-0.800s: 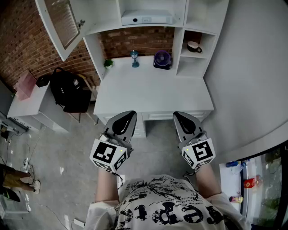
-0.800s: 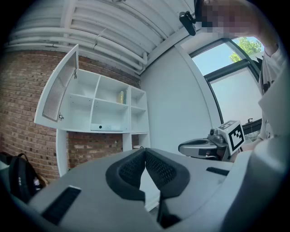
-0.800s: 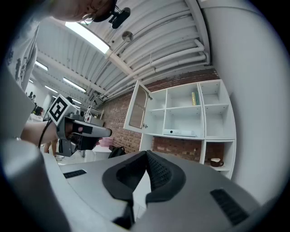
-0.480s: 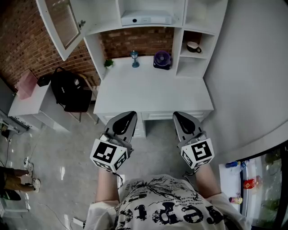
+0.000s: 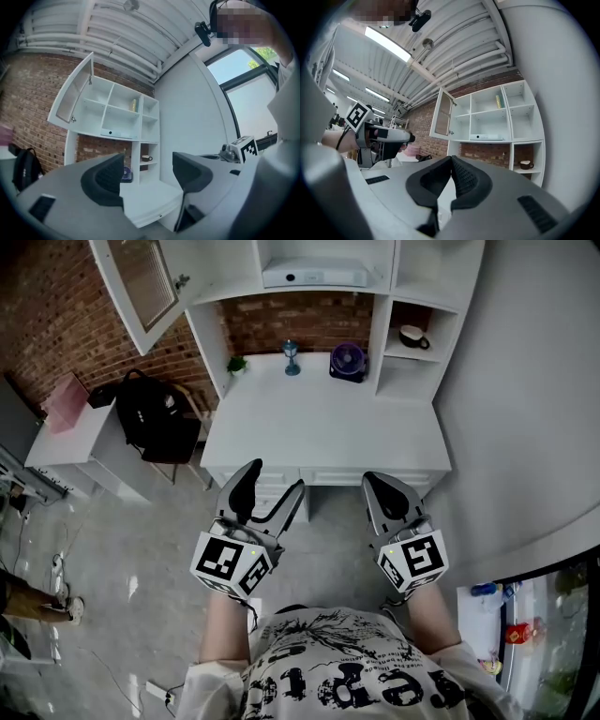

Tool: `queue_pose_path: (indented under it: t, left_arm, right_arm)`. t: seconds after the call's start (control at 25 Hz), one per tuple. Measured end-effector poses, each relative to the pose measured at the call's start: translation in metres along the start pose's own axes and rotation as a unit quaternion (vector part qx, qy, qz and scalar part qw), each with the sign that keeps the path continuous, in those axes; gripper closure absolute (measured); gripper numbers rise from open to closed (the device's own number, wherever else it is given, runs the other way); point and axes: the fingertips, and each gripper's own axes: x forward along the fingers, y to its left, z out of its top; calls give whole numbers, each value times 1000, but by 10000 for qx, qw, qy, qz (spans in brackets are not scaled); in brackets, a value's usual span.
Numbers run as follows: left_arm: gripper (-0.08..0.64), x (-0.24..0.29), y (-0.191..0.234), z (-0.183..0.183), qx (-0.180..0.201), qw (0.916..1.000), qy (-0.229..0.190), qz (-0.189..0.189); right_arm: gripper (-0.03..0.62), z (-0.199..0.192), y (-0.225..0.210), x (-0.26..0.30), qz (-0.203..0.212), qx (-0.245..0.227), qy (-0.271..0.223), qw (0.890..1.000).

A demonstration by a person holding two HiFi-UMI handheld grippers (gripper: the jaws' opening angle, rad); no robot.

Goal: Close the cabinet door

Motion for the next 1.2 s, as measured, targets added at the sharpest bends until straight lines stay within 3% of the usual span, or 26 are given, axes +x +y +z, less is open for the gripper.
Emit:
queue_pose_path:
  t: [0.24,0.48,0.68,0.88,1.2]
  left_arm:
    - [242,-24,29,-2,36,9987,11,501]
    - [242,-52,99,7,111,9960,39,881]
    - [242,-81,184,16,220,9939,-105,1080]
    - [244,-103,297,41,311,9930,-238,1113]
    - [244,-103,456,79,615,9945,-350,767]
  right_arm:
    - [577,-2,24,26,455,66,-7,9989]
    - [578,6,68,93,889,37,-47,9960]
    - [578,10,121,169,1110,17,-181,9936]
    - [578,32,185,274,1218,-146,-257,9921]
    - [578,76,249,435,967,-202,-579,9934]
